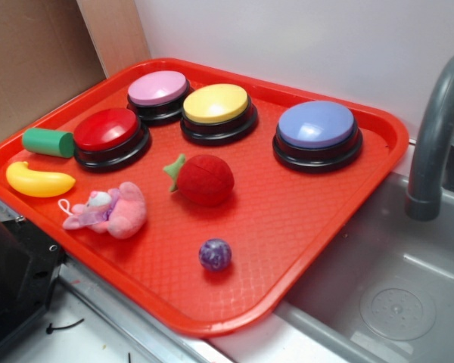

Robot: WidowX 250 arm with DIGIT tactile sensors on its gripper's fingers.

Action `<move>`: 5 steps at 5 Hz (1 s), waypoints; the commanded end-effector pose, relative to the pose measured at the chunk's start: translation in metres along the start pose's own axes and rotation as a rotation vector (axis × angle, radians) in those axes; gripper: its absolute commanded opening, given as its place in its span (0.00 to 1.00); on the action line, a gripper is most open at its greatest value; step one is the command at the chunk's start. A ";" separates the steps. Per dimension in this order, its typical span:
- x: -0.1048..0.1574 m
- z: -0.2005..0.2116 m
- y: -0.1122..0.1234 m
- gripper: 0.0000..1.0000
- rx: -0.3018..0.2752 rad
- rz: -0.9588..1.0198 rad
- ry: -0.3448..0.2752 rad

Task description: Push the red button.

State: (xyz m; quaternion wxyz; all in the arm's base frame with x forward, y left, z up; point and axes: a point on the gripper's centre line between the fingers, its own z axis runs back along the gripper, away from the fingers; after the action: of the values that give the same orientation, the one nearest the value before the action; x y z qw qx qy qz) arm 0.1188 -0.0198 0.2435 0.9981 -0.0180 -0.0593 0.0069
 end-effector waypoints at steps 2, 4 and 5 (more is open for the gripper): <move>0.026 -0.035 0.045 1.00 0.048 0.103 0.014; 0.060 -0.106 0.083 1.00 0.056 0.195 -0.005; 0.063 -0.148 0.083 1.00 0.089 0.143 0.010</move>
State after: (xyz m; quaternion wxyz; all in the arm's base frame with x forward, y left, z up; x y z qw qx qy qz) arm 0.1941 0.0566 0.0913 0.9958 0.0164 -0.0344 0.0832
